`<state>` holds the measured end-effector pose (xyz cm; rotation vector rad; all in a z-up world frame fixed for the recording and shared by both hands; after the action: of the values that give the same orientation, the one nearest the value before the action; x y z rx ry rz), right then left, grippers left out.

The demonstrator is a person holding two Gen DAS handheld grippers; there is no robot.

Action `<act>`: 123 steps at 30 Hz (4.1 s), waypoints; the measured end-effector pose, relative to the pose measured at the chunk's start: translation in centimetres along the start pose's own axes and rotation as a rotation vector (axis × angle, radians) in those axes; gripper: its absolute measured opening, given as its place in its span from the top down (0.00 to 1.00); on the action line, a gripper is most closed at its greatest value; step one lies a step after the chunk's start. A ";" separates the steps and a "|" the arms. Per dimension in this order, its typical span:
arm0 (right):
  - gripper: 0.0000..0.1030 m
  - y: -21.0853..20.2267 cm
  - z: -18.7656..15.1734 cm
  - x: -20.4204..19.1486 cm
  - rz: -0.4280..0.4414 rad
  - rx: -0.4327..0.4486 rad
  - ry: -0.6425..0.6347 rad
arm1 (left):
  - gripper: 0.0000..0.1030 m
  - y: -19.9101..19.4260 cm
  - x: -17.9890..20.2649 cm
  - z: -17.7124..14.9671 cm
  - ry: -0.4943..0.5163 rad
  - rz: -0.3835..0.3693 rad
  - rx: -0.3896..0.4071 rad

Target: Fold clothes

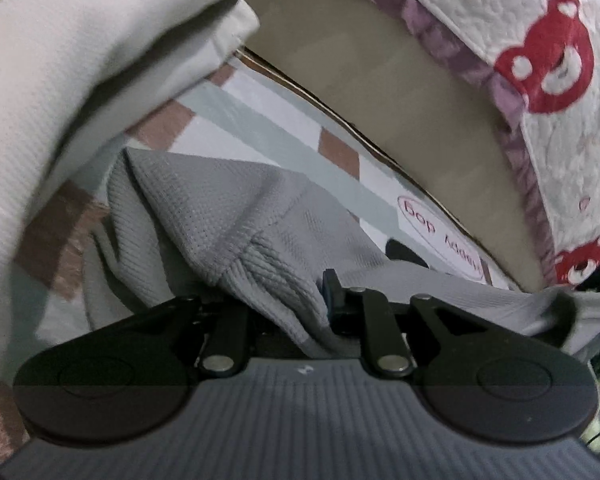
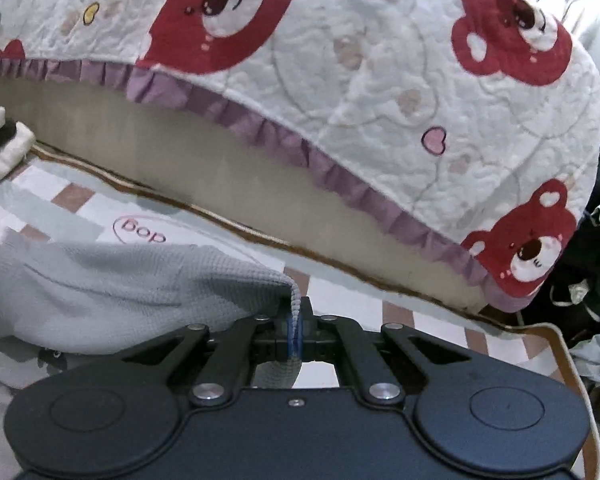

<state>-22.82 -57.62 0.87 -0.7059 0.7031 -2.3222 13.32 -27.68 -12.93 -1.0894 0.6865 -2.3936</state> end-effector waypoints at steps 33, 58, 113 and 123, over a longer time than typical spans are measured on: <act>0.99 -19.0 -2.0 1.3 0.308 0.386 0.207 | 0.93 -29.5 15.4 6.3 0.349 0.178 0.477; 0.99 -30.8 4.0 7.2 0.186 0.671 0.048 | 0.93 -37.2 27.9 14.4 0.596 0.323 0.706; 0.96 -4.3 -17.6 -16.6 0.634 -0.058 0.319 | 0.52 -9.9 -2.7 -6.2 0.203 0.409 -0.146; 0.96 -0.7 -11.0 -9.0 0.282 0.052 0.193 | 0.51 -8.8 0.0 -7.0 0.209 0.225 -0.151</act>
<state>-23.89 -47.74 -9.31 -0.3366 0.7707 -2.1552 6.32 -18.89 -11.70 -0.7756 1.0178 -2.3085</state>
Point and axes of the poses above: each gripper's, at about its wrist camera, not at the fingertips, and y roughly the way its jaws point, x to its right, z to its top, the point moved 7 cm from there along y, roughly the way its jaws point, and after that the axes turned 3 degrees about x, right-handed, at the moved point
